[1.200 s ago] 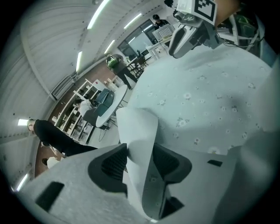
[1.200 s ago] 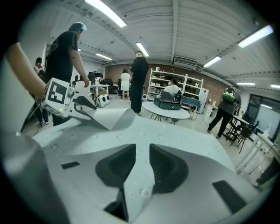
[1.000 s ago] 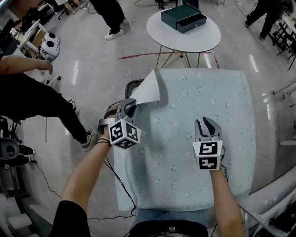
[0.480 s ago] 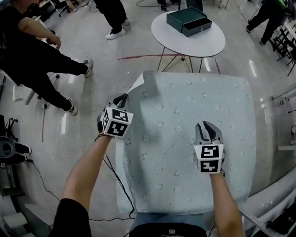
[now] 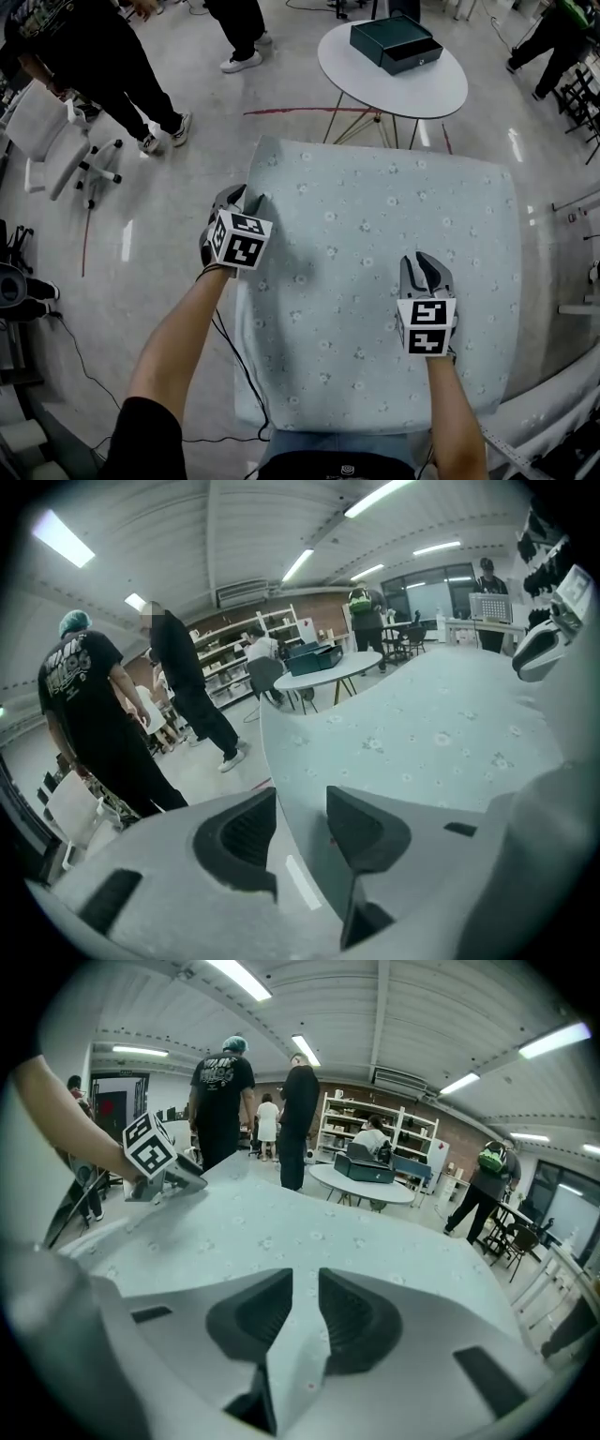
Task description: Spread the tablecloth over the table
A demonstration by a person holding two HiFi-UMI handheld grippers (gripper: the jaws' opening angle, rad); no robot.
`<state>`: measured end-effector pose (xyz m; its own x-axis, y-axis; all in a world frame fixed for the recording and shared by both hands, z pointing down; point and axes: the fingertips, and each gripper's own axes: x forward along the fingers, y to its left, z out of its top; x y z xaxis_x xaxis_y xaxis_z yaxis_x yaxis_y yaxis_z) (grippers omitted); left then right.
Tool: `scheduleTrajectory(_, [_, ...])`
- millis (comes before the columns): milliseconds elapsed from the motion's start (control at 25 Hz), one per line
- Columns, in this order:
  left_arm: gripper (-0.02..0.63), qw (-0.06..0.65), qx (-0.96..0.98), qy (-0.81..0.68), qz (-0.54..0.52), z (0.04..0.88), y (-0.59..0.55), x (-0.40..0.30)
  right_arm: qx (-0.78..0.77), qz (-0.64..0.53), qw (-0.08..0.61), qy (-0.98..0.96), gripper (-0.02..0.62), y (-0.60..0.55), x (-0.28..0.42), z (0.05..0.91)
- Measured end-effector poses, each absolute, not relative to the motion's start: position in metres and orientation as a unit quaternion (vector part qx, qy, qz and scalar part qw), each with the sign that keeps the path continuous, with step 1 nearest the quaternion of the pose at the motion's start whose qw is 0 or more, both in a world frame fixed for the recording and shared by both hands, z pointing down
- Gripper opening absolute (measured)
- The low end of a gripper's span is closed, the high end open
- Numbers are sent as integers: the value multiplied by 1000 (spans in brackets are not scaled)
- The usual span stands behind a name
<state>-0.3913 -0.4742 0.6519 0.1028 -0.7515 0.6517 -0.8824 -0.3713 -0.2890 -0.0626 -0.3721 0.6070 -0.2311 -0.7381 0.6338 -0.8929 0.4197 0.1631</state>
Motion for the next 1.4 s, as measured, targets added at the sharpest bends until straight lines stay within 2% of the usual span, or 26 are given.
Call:
scheduleTrajectory(320, [179, 63, 753, -554, 350, 604, -455, -374, 527, 120, 309, -782, 92, -364, -67, 584])
scheduleTrajectory(640, [179, 56, 768, -569, 289, 533, -414, -328, 529, 106, 270, -798, 90, -349, -50, 530])
scheduleTrajectory(1120, [178, 31, 766, -595, 241, 451, -300, -229, 509, 86, 214, -829, 29, -278, 15, 466])
scheduleTrajectory(1400, [177, 3, 757, -612, 231, 405, -231, -172, 494, 76, 179, -847, 18, -226, 56, 436])
